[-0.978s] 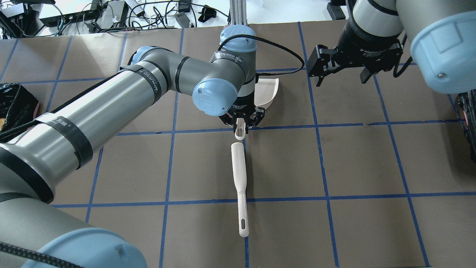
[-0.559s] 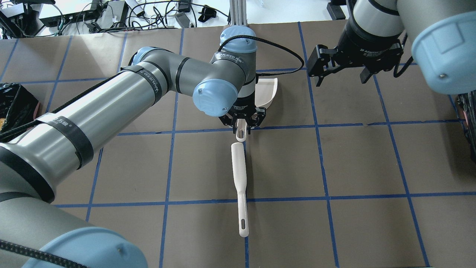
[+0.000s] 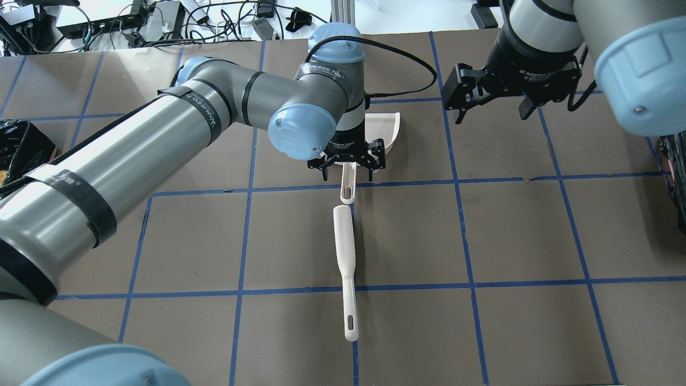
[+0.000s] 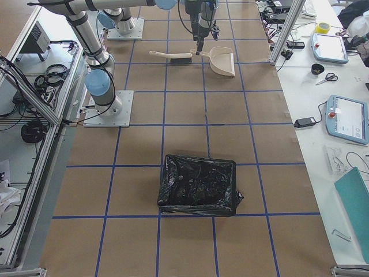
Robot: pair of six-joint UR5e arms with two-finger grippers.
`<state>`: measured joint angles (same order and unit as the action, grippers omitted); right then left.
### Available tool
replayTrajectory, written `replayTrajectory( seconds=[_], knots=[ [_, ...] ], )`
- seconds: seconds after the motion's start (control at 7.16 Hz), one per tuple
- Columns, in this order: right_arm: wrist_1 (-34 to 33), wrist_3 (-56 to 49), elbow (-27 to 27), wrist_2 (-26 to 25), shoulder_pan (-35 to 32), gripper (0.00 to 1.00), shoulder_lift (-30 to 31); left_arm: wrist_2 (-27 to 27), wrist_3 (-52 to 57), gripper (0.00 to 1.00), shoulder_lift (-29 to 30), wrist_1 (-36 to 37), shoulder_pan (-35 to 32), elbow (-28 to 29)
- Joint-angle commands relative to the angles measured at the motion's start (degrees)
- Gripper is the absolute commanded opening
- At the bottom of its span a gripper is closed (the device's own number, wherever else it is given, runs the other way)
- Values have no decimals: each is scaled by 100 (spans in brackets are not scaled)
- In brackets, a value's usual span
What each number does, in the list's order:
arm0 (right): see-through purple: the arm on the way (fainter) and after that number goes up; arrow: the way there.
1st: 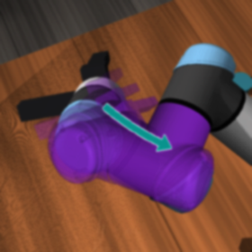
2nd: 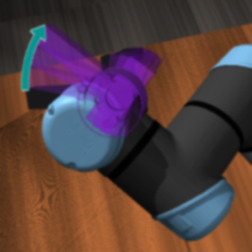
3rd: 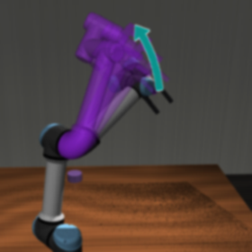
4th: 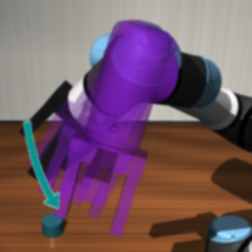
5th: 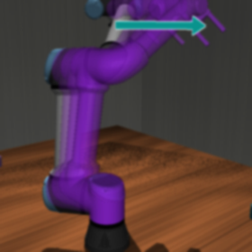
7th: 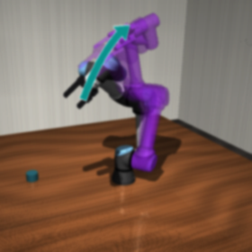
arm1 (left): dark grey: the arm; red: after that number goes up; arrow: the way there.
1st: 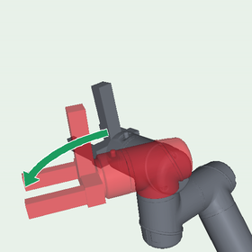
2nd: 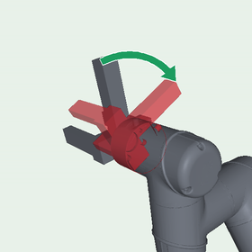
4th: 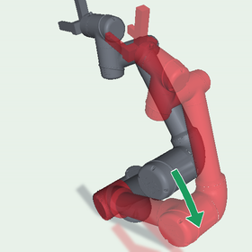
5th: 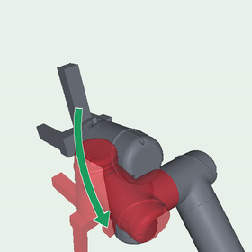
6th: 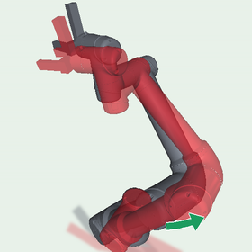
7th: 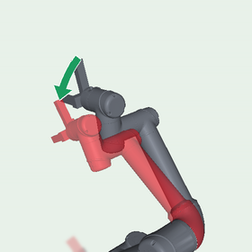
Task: Sweep and dump trash in nearest bin
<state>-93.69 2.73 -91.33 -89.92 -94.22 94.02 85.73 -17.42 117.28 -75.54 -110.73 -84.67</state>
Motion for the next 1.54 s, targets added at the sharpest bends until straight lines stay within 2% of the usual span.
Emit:
replayTrajectory(
  seconds=[0.0, 0.14, 0.28, 0.42, 0.56, 0.7, 0.98, 1.12, 1.4],
  knots=[
    [0, 0, 1, 1, 0, 100, 2, -73, 89, 100, -466, -14, 620, 108],
    [0, 0, -8, 1, 0, 100, -6, -161, 107, 100, -660, -14, 902, 108],
    [0, 0, 1, 1, 0, 100, -6, -5, 299, 100, -949, -23, 1270, 117],
    [0, 0, -8, 1, 0, 100, -6, 40, 1049, 100, -1231, -66, 1804, 169],
    [0, 0, -8, -8, 0, 100, 2, 110, 1848, 100, -1625, -641, 2271, 309],
    [0, 0, -8, -8, 0, 100, 2, 450, 2213, 100, -1994, -1343, 2606, 467],
    [0, 0, -8, -8, 0, 100, 2, 515, 2270, 100, -2576, -1673, 2742, 312],
    [0, -9, -8, -25, 9, 100, 2, 428, 1799, 100, -2796, -1727, 2724, 75],
    [0, -9, -8, -43, 9, 100, 2, 489, 1663, 100, -3008, -1666, 2715, -233]
  ],
)
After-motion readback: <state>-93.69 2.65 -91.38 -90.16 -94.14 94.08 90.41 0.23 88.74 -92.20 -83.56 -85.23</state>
